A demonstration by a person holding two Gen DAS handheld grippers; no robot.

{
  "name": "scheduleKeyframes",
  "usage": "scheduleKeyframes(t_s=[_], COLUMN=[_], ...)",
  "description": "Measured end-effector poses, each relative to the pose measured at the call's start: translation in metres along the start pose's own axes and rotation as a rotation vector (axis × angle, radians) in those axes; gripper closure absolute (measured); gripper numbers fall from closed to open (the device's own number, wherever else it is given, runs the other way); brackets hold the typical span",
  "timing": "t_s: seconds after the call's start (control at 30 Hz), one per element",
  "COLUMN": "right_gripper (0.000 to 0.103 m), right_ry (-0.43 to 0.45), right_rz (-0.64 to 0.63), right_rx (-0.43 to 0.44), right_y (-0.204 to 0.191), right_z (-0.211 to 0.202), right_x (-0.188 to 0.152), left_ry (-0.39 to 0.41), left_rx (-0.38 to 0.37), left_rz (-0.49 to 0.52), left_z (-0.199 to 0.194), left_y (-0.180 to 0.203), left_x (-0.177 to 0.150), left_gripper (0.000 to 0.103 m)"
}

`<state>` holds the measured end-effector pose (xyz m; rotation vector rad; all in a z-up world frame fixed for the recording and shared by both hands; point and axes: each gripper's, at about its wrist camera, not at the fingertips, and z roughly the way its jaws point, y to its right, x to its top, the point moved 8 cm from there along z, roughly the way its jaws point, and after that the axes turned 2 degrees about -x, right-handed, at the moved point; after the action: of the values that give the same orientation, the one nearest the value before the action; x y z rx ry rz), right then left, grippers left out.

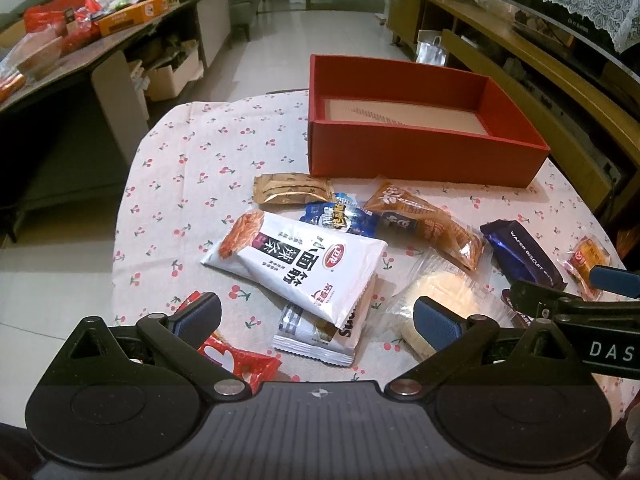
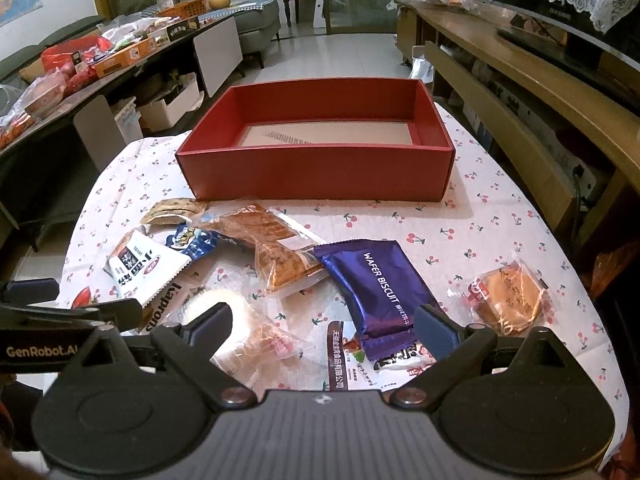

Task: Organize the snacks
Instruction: 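Reach both grippers toward the snack pile on the tablecloth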

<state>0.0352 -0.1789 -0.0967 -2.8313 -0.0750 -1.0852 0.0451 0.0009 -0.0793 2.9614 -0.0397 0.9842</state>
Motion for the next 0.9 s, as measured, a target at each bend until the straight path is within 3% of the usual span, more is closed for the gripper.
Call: scheduleKeyframes(t_s=[0.9], right_gripper=[0.000], right_ry=[-0.033], right_rz=[-0.027], right_rx=[0.033], right_y=[-0.010], right_z=[0.005], right_x=[-0.002], left_ry=[-0.014], left_rx=[0.004], left_rz=[-0.009], left_z=[0.000], left_y=[-0.010], left_x=[-0.005], left_gripper=[0.002])
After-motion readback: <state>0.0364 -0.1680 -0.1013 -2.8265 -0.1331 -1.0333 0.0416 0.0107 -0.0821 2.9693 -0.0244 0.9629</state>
